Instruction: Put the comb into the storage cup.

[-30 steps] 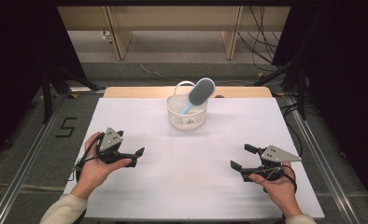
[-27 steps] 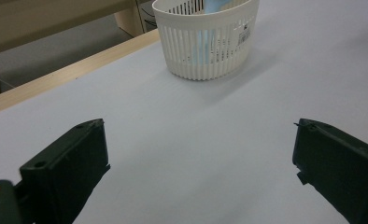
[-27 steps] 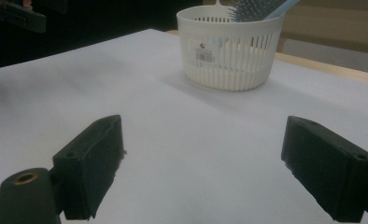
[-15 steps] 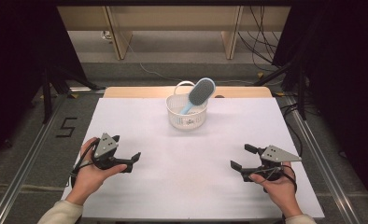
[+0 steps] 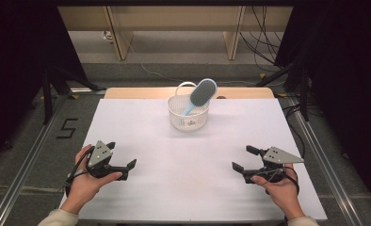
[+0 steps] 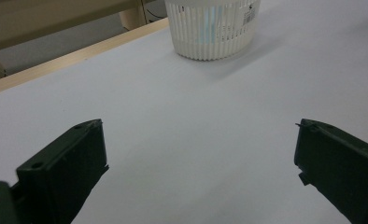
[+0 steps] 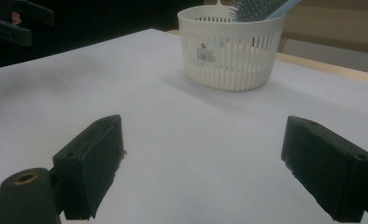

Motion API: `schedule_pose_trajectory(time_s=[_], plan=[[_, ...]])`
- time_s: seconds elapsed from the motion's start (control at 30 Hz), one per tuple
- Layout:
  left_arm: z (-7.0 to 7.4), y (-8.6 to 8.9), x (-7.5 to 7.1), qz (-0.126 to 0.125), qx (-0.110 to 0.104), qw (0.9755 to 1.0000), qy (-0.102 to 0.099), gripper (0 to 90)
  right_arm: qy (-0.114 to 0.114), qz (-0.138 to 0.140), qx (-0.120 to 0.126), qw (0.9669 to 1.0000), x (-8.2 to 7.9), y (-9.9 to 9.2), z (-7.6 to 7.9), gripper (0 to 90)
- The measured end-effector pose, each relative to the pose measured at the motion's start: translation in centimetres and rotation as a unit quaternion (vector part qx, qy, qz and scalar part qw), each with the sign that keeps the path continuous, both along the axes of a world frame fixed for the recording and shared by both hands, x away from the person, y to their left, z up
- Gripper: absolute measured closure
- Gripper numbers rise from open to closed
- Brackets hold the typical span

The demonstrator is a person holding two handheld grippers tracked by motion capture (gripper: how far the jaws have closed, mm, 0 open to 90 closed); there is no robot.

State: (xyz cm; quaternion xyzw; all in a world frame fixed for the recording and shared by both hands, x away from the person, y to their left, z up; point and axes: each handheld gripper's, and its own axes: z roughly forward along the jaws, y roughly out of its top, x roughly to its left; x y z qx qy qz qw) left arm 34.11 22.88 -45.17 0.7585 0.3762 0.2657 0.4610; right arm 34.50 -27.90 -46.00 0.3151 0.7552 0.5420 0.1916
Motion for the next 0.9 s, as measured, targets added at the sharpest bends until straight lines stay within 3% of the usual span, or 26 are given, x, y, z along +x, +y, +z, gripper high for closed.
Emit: schedule_pose_trajectory(time_s=[0.2, 0.9], plan=[[-0.2, 0.3, -0.4, 0.002, -0.003, 0.9999, -0.015, 1.8, 0.000, 0.001, 0.001, 1.0000, 0.0, 0.0, 0.0, 14.0], [-1.4, 0.5, -1.2, 0.006, 0.016, 0.9998, -0.005, 1.7, 0.000, 0.001, -0.002, 1.0000, 0.0, 0.0, -0.1, 14.0]])
